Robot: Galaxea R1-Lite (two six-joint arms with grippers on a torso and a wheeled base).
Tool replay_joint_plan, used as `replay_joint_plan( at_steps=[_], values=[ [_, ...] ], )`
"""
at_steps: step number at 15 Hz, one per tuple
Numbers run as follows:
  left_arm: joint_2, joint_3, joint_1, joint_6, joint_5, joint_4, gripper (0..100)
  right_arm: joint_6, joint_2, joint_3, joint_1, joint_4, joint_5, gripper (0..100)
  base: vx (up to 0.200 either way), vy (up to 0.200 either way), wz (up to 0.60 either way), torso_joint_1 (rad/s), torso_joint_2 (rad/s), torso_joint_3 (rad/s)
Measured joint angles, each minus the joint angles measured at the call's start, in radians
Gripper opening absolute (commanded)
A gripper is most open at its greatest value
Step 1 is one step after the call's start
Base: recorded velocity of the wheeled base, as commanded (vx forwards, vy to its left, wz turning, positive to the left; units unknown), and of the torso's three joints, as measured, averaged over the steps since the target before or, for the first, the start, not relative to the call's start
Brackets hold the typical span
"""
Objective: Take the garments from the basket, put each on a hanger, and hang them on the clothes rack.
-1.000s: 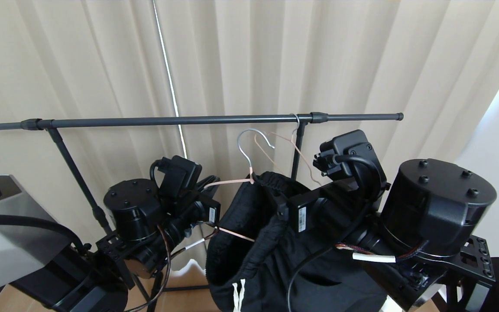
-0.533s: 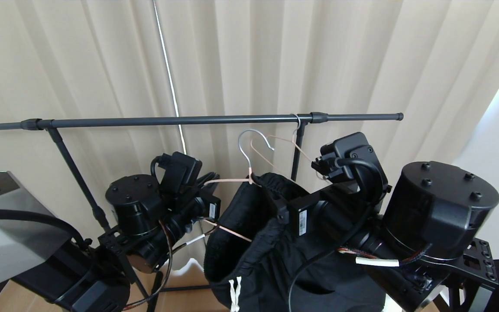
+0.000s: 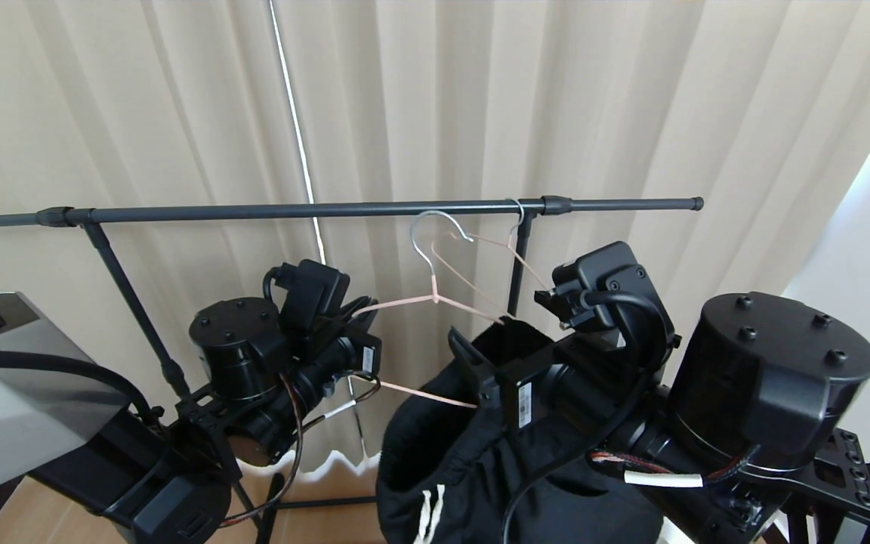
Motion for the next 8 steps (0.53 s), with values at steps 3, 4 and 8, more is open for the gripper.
replay_joint_plan(
  at_steps=[3,4,8],
  values=[
    [0.001,-0.015,-0.002,-0.002,0.014,0.003,0,0.000,0.004,0.002,0.010,-0.001,0.000,100,0.000,0.000,0.00,0.000,0.00,0.000],
    [0.001,-0.014,-0.002,-0.002,0.014,0.004,0,-0.001,0.005,0.002,0.010,-0.001,0.000,100,0.000,0.000,0.00,0.000,0.00,0.000],
    [0.001,-0.007,-0.003,-0.006,0.014,0.001,0,-0.001,-0.012,-0.002,-0.030,0.007,0.016,100,0.000,0.000,0.00,0.000,0.00,0.000]
  ],
)
